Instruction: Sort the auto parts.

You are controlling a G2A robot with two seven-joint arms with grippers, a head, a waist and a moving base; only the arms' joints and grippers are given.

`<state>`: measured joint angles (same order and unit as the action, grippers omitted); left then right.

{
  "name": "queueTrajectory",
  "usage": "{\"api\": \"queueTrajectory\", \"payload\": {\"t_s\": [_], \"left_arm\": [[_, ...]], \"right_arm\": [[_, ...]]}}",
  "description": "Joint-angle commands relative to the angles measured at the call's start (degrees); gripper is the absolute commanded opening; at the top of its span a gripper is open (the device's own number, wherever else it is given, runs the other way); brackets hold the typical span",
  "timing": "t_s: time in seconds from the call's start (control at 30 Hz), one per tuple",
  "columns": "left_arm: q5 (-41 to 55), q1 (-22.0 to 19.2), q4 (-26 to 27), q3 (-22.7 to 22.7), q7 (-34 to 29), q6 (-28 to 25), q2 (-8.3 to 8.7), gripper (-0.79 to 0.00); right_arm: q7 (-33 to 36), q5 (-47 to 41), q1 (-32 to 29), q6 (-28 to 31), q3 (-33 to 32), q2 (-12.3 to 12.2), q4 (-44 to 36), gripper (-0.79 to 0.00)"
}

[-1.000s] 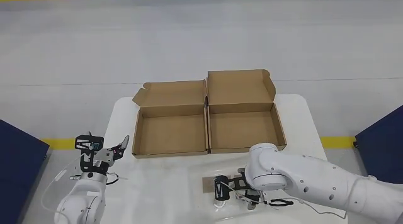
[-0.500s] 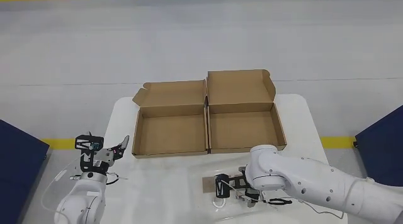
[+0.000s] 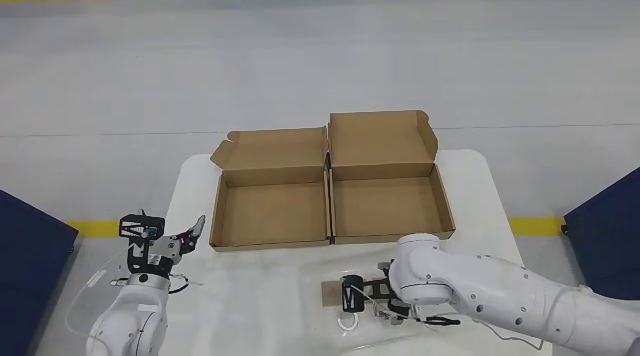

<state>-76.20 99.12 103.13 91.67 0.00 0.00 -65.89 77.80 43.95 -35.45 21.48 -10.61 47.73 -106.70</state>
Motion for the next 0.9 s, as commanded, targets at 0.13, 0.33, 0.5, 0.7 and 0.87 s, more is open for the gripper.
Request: {"api": "queueTrajectory", "payload": {"t_s": [0.13, 0.33, 0.5, 0.7, 0.87], "left_arm": [[0.0, 0.0, 0.0, 0.0, 0.0, 0.0, 0.00, 0.000], [0.0, 0.0, 0.0, 0.0, 0.0, 0.0, 0.00, 0.000], [0.0, 0.0, 0.0, 0.0, 0.0, 0.0, 0.00, 0.000], [0.0, 0.0, 0.0, 0.0, 0.0, 0.0, 0.00, 0.000], [0.0, 0.0, 0.0, 0.0, 0.0, 0.0, 0.00, 0.000]], "right_arm": [[0.0, 0.0, -1.1, 0.8, -0.5, 0.2, 1.9, 0.000], [0.3, 0.1, -2.0, 1.2, -0.9, 0.7, 3.4, -0.018], [0.5, 0.1, -2.8, 1.3, -1.2, 1.0, 4.5, -0.185], [1.0, 0.3, -3.7, 1.4, -1.7, 1.3, 5.3, -0.317], [1.4, 0.6, -4.2, 1.4, -2.2, 1.5, 5.8, -0.403]]}}
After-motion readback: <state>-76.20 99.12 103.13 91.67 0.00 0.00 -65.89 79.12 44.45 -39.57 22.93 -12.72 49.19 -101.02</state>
